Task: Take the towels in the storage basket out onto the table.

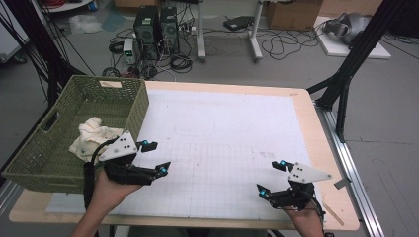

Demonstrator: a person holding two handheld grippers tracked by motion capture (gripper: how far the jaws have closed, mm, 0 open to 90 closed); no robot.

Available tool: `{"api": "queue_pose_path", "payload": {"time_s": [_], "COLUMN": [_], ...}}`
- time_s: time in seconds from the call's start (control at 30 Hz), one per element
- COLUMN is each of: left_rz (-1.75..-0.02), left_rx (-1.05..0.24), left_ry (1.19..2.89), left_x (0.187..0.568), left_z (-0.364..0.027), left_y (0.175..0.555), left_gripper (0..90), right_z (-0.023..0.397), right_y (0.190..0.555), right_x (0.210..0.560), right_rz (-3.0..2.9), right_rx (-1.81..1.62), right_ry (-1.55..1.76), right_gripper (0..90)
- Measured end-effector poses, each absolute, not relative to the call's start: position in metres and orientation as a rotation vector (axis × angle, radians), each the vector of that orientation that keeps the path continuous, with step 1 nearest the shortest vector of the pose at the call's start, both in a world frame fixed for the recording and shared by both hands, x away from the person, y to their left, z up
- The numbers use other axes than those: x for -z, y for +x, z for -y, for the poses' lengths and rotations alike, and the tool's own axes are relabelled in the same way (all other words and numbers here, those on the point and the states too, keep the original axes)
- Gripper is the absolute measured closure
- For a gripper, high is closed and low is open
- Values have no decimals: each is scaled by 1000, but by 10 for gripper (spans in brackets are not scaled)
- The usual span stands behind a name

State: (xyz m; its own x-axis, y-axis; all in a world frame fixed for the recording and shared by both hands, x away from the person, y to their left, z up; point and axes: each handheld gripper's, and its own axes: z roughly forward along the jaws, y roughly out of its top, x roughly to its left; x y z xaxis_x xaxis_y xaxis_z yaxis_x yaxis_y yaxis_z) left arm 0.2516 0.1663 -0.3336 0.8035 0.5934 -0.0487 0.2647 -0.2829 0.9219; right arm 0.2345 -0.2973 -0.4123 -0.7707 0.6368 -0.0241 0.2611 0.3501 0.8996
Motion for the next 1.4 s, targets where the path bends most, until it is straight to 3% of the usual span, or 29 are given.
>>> {"api": "queue_pose_path", "payload": {"time_s": [1.4], "left_rz": [-788], "left_rx": [-488], "left_ry": [1797], "left_x": [303], "left_z": [-247], "left_y": [276], "left_gripper": [265], "right_z": [300], "right_y": [237], "right_x": [413], "right_rz": [-2238], "right_rx": [-1389], "right_ry": [803], "right_gripper": [89]}}
